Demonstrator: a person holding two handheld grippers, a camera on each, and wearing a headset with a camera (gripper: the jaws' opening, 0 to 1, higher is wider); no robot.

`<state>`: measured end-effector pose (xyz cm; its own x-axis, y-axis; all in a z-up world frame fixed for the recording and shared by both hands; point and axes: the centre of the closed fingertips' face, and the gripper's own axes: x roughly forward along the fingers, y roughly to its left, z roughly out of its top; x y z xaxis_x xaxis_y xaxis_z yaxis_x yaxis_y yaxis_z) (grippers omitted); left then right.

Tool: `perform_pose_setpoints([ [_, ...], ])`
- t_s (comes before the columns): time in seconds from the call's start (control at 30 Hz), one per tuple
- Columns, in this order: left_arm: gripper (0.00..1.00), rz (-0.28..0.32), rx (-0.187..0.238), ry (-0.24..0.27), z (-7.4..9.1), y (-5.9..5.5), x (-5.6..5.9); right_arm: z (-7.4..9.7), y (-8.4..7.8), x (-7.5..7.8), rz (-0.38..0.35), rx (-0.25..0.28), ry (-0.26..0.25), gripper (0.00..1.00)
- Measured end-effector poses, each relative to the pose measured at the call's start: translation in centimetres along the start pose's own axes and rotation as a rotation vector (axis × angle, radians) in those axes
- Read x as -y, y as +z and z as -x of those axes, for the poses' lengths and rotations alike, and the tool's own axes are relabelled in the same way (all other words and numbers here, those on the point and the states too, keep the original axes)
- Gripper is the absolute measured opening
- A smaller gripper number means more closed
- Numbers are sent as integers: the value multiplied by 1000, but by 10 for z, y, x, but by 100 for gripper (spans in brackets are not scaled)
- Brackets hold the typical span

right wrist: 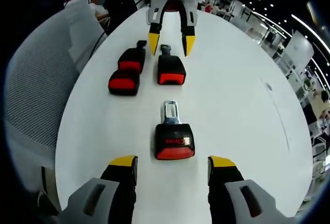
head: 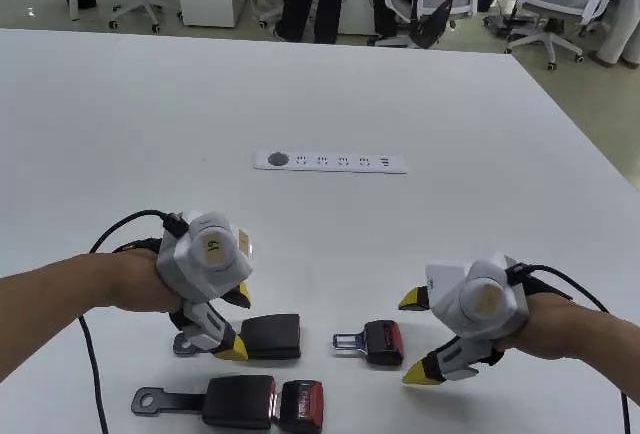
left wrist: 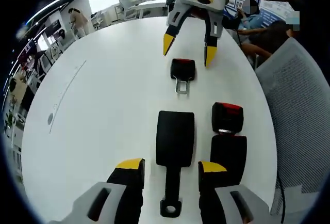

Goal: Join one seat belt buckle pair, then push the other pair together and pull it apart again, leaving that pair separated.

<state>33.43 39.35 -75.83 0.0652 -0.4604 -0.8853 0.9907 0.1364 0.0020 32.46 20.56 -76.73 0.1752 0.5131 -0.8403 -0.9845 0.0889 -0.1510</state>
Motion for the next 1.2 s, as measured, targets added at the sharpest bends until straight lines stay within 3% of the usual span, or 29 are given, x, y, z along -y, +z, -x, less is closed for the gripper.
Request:
perform_pose_setpoints([
  [0.27, 46, 82, 53, 24, 15, -15, 3, 7, 0, -5, -61, 25, -18, 62],
  [0.5, 51, 132, 104, 47, 23, -21, 10, 12, 1, -9, -106, 55, -40, 65],
  [0.63, 56, 198, 170, 75, 28, -21, 14, 15, 3, -12, -139, 71, -51, 68],
  [0.8, 58, 233, 214, 105, 33, -28, 24, 20, 2, -20, -186, 91, -70, 70],
  [0.9, 60, 264, 262, 134, 36, -30, 32, 21, 2, -23, -212, 109, -83, 71],
  [1.2, 64, 318, 323, 171, 37, -37, 49, 22, -1, -41, -285, 151, -116, 75],
])
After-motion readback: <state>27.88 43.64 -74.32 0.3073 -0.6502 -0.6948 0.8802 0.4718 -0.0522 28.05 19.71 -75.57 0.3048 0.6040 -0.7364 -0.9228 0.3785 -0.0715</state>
